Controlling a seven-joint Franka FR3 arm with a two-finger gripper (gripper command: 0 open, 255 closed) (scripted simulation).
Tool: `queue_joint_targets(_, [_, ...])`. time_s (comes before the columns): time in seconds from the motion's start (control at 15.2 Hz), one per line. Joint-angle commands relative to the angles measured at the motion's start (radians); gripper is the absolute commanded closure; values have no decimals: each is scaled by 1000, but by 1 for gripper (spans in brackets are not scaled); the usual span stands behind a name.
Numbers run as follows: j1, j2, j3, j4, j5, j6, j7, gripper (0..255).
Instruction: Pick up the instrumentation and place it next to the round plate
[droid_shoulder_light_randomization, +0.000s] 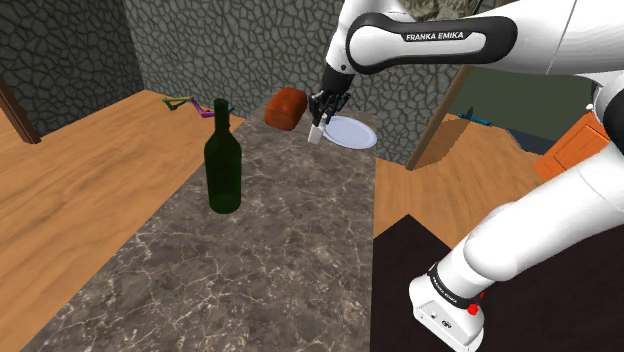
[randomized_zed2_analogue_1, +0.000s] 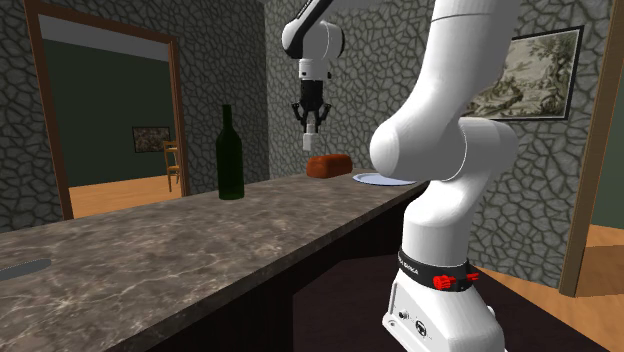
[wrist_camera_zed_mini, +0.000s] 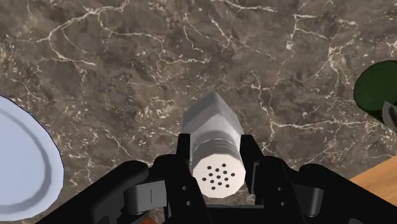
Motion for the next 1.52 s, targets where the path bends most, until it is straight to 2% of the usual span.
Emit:
queue_joint_targets(0.0, [-19, 54, -20, 56, -13, -3, -33, 255])
queue_joint_targets(0.53, [-81, 269, -84, 304, -44, -39, -150, 255])
queue_joint_targets(0.92, [-121, 466, -120, 567, -57, -106, -230, 255])
queue_joint_targets(1.45, [-122, 472, -121, 468, -59, -2, -228, 255])
